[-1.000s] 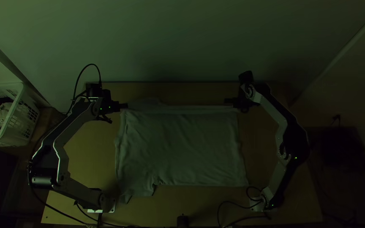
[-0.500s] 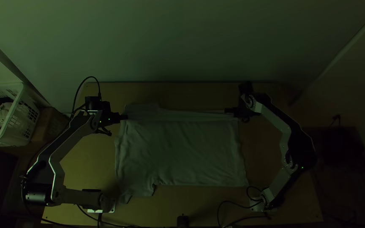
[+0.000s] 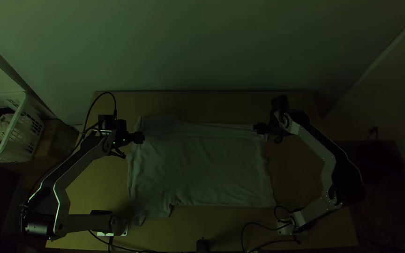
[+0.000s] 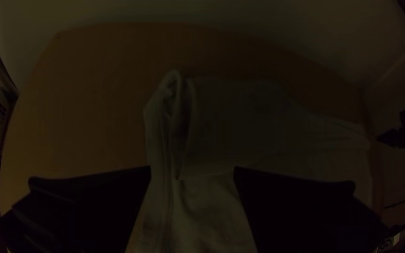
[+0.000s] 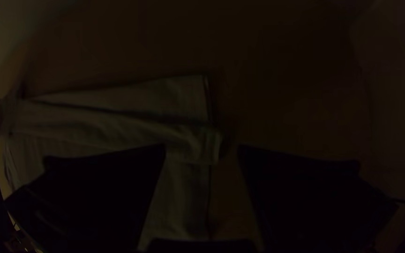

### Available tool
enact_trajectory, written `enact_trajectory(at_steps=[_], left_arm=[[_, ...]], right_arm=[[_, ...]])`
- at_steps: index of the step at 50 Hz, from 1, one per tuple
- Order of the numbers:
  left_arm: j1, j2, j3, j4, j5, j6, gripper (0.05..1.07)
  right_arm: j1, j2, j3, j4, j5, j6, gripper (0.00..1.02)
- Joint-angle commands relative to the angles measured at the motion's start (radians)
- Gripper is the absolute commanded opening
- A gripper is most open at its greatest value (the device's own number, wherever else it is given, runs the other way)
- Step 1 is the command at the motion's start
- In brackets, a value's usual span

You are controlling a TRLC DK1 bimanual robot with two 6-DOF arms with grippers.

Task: Fold the t-shirt

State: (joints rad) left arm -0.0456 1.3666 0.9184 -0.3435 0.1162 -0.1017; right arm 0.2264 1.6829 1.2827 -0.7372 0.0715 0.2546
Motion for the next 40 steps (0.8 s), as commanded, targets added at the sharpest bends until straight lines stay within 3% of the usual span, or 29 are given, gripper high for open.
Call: enact_trajectory(at_steps=[1, 13, 27, 40], left_arm=[[0.007, -0.095, -0.018, -0.025, 0.003, 0.028, 1.03], [0.02, -0.25, -0.052, -0.181, 0.003, 0.106, 1.03], [0.018, -0.354, -0.073, -0.473, 0.003, 0.177, 1.03], [-0.043, -0.402, -0.046, -0.7, -0.012, 0.155, 1.03]], right_arm=[[-0.001, -0.075, -0.045, 0.001, 0.01, 0.011, 0.97], [0.024, -0.232, -0.118, -0.004, 0.007, 0.009, 0.98], [0.037, -0.321, -0.146, -0.044, -0.013, 0.011, 0.98], [0.067, -0.408, -0.218, -0.073, -0.015, 0.087, 0.98]])
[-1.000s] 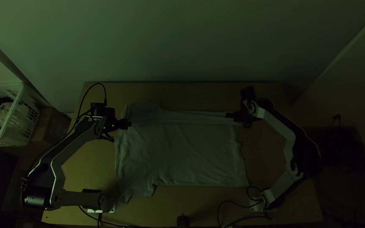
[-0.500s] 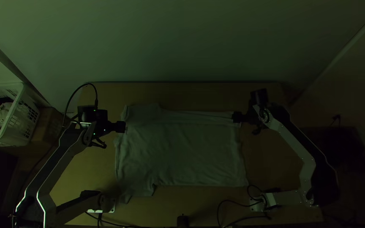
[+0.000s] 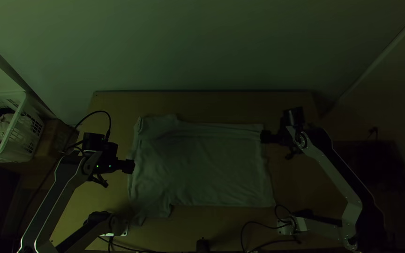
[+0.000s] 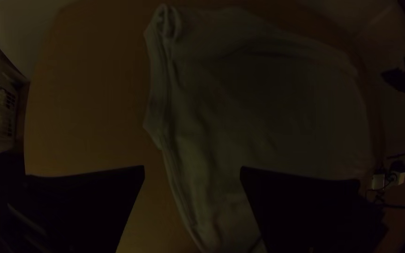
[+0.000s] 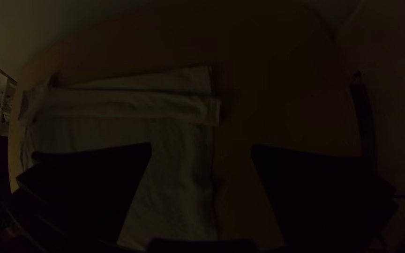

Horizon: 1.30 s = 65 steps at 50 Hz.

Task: Fold the t-shirt

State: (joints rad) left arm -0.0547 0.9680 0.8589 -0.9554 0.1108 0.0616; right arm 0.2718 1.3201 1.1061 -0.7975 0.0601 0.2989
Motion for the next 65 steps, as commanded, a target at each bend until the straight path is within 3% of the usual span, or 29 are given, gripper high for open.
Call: enact_trajectory(at_steps=[1, 22, 42, 65], left_arm=[[-0.037, 0.0, 0.019, -0.102, -0.008, -0.014, 1.03], [-0.135, 0.008, 0.015, -0.352, -0.074, -0.002, 1.01], [-0.223, 0.075, -0.093, -0.381, -0.151, -0.002, 1.01], [-0.292, 0.268, -0.113, -0.379, -0.141, -0.019, 1.01]], right_arm=[[0.023, -0.053, -0.048, -0.016, -0.003, 0.045, 0.98], [0.142, -0.14, -0.195, -0.123, -0.002, 0.082, 0.97], [0.262, -0.292, -0.336, -0.128, -0.014, 0.128, 0.97], [0.257, -0.348, -0.364, -0.193, -0.023, 0.117, 0.97]])
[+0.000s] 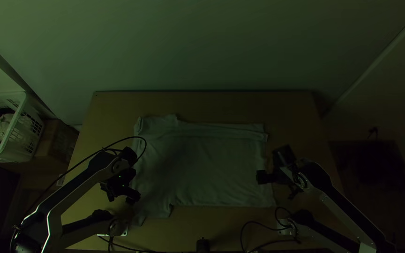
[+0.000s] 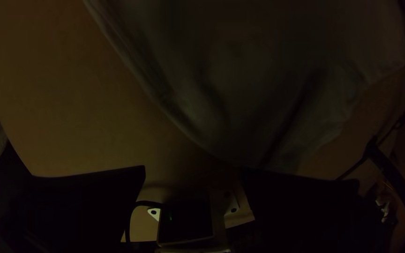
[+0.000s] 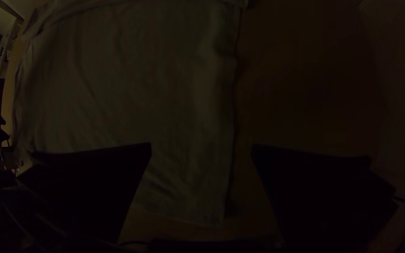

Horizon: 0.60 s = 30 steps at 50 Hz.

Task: Fold the t-shirt

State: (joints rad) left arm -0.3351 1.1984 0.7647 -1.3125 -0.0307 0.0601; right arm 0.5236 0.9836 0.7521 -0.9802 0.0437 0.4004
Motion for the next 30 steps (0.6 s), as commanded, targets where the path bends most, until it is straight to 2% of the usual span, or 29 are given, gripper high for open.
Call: enact_trajectory(at_steps=[1, 15, 17, 21, 26, 30], left_arm=[[-0.013, 0.044, -0.018, -0.019, 0.0, -0.022, 1.01], [-0.031, 0.144, -0.028, 0.065, 0.0, -0.032, 1.01], [-0.039, 0.156, -0.03, 0.068, 0.0, -0.032, 0.96], [-0.055, 0.171, -0.031, 0.078, 0.002, -0.032, 0.95], [-0.053, 0.205, -0.038, 0.107, 0.003, -0.034, 0.85], [-0.055, 0.239, -0.036, 0.108, 0.014, -0.032, 0.82]], right_arm=[[0.006, -0.011, -0.011, -0.011, -0.007, 0.015, 0.97], [0.0, -0.013, -0.016, -0.011, -0.01, 0.015, 0.97], [-0.002, -0.014, -0.016, -0.011, -0.01, 0.012, 0.97], [-0.011, -0.023, -0.013, -0.014, -0.01, 0.008, 0.97], [-0.03, -0.037, 0.001, -0.035, -0.019, 0.002, 0.97], [-0.039, -0.042, 0.009, -0.057, -0.019, -0.015, 0.97]])
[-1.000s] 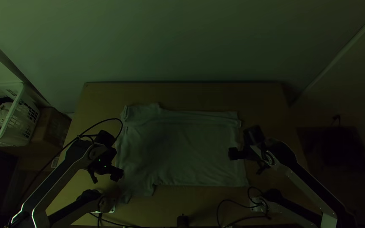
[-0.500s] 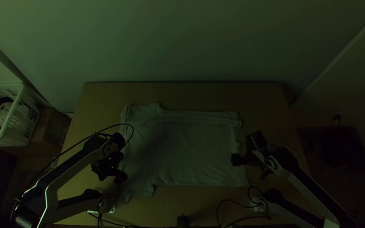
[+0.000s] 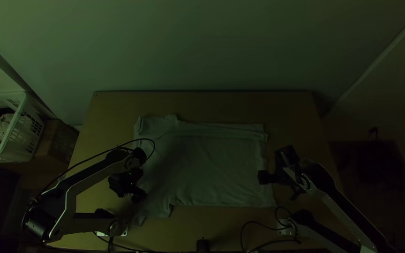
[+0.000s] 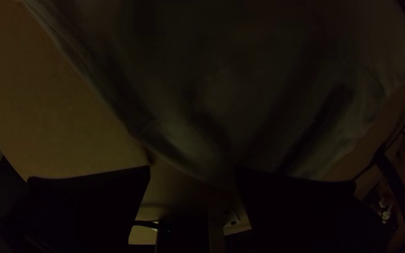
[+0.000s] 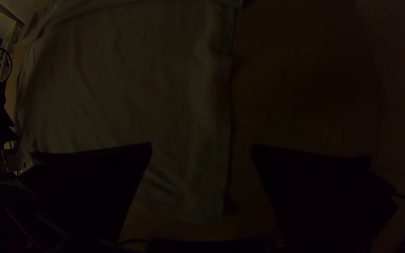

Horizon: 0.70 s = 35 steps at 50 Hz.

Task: Fold the t-shirt

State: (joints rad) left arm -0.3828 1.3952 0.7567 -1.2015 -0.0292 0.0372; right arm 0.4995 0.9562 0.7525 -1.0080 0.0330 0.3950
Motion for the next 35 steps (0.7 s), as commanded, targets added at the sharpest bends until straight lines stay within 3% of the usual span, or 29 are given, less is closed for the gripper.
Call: enact_trajectory(at_steps=[1, 3, 8, 24, 28, 35], left_arm=[[-0.008, 0.048, -0.028, -0.003, 0.015, -0.01, 0.78], [-0.013, 0.05, -0.025, -0.001, 0.015, -0.011, 0.63], [-0.019, 0.018, -0.013, 0.057, 0.017, -0.008, 0.08], [-0.025, -0.055, -0.005, 0.051, 0.031, 0.023, 0.08], [-0.022, -0.064, 0.012, 0.034, 0.032, 0.023, 0.08], [-0.021, -0.087, 0.035, 0.019, 0.032, 0.023, 0.08]], right_arm=[[-0.022, -0.016, 0.008, -0.034, -0.01, -0.016, 0.97], [-0.035, -0.016, 0.004, -0.04, -0.013, -0.027, 0.97], [-0.044, -0.013, -0.021, -0.044, -0.016, -0.035, 0.97], [-0.061, 0.093, -0.07, -0.072, -0.076, -0.048, 0.94], [-0.061, 0.125, -0.068, -0.08, -0.076, -0.056, 0.89], [-0.061, 0.19, -0.053, -0.122, -0.085, -0.074, 0.89]])
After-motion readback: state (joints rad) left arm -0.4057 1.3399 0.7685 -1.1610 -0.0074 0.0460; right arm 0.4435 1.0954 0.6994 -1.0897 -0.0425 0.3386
